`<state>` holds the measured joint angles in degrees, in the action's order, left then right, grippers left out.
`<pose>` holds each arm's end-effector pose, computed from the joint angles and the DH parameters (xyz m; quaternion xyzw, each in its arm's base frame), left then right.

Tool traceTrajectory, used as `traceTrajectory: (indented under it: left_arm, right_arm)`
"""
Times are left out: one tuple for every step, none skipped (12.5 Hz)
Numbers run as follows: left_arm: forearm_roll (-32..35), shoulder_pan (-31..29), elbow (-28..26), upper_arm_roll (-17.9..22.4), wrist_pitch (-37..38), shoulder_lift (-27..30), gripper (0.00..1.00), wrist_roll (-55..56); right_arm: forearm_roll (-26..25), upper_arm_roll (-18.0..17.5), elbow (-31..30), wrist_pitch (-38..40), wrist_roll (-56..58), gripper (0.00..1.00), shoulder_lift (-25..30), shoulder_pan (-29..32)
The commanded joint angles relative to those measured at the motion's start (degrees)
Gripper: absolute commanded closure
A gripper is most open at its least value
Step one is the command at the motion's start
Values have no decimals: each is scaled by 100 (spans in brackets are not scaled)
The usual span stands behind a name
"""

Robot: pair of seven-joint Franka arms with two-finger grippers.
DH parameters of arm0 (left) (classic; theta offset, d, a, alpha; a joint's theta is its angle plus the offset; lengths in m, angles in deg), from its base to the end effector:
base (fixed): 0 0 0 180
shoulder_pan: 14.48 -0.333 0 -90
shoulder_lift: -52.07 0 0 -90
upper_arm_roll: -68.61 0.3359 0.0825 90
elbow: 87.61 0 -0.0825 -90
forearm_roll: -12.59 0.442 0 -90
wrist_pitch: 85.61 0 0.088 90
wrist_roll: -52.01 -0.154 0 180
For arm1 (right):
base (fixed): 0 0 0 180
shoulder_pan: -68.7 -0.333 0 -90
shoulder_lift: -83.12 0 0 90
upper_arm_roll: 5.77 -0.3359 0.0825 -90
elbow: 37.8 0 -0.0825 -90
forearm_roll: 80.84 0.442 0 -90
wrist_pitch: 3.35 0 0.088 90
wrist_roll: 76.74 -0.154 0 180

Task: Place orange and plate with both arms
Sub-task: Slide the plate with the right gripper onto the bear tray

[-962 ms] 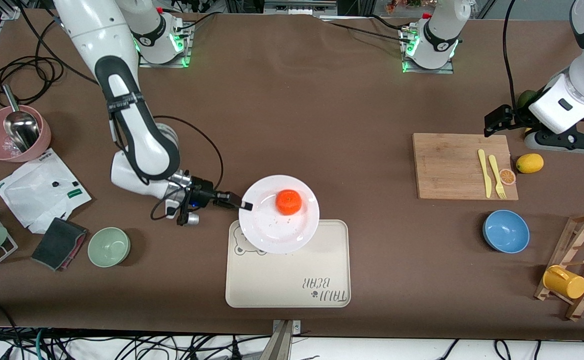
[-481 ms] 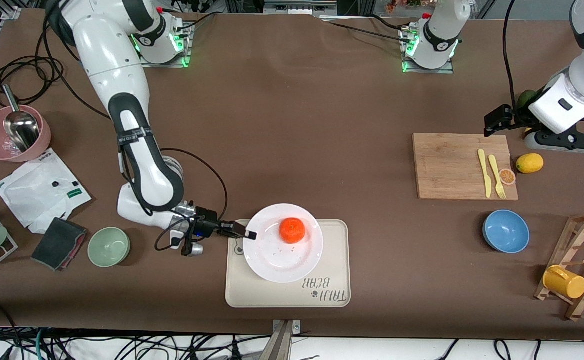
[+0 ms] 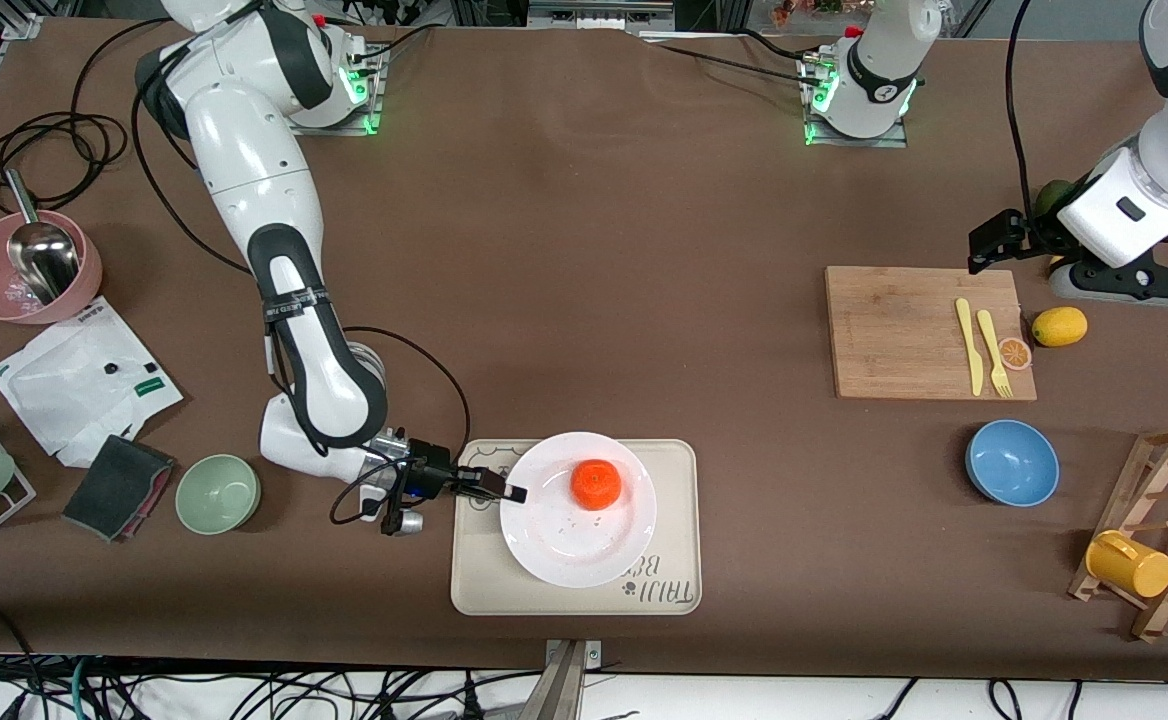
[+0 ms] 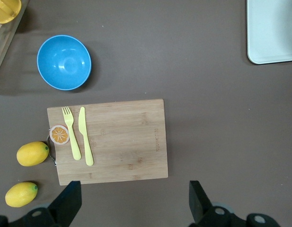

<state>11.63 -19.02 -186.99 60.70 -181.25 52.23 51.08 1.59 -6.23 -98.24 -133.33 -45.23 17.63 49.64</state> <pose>0.6081 -0.0383 0.5206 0.9988 -0.0364 -0.0314 0.0074 0.8065 0.3480 0.1010 -0.8512 0.0448 -0.0807 0.5166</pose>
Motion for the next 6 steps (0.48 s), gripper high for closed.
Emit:
traceTrajectory:
  left_arm:
    - [-186,-65,112,-44,98,-43,0,-29]
    - [-186,-65,112,-44,98,-43,0,-29]
    - [-186,-65,112,-44,98,-43,0,-29]
    - [-186,-65,112,-44,98,-43,0,-29]
    - [-186,-65,112,-44,98,-43,0,-29]
    - [-186,-65,112,-35,98,-43,0,-29]
  right_arm:
    - [-52,-6,357,69,-111,100,-253,8]
    - [-52,-6,357,69,-102,100,-341,8]
    - [-52,3,366,34,-93,100,-402,-1]
    - [-52,-6,366,-88,-110,100,-412,-10]
    - [-52,-23,366,-211,-119,100,-420,-10]
    - [-52,-32,366,-256,-137,100,-473,-19]
